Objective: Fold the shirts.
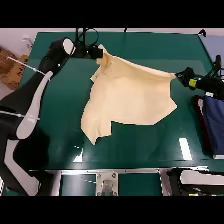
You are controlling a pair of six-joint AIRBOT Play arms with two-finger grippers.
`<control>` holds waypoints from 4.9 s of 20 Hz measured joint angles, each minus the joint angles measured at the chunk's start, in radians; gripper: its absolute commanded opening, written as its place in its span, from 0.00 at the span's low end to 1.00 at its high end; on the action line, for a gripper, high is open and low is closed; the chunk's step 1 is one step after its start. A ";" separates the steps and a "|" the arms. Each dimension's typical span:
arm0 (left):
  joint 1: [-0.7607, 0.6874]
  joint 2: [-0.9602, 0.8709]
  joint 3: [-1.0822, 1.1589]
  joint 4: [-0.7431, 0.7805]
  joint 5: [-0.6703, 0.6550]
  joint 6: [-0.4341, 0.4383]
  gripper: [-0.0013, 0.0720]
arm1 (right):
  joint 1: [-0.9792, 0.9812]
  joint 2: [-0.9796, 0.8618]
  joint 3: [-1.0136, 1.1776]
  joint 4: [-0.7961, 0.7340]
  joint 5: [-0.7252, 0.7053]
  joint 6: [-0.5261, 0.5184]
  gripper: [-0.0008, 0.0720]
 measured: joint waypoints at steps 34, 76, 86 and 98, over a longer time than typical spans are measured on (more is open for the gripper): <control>0.208 0.105 -0.697 -0.369 -0.616 0.164 0.05 | -0.056 0.015 -0.311 -0.405 0.297 0.315 0.08; 0.202 0.481 -0.449 -0.224 -0.042 0.323 0.05 | 0.101 0.250 0.121 -0.311 0.048 0.218 0.03; 0.277 0.139 -0.369 -0.491 -0.080 0.336 0.85 | 0.095 -0.100 0.167 -0.231 -0.022 0.195 0.41; 0.608 0.121 -0.353 -0.367 -0.782 0.145 0.85 | -0.219 0.037 0.023 -0.324 0.397 0.197 0.41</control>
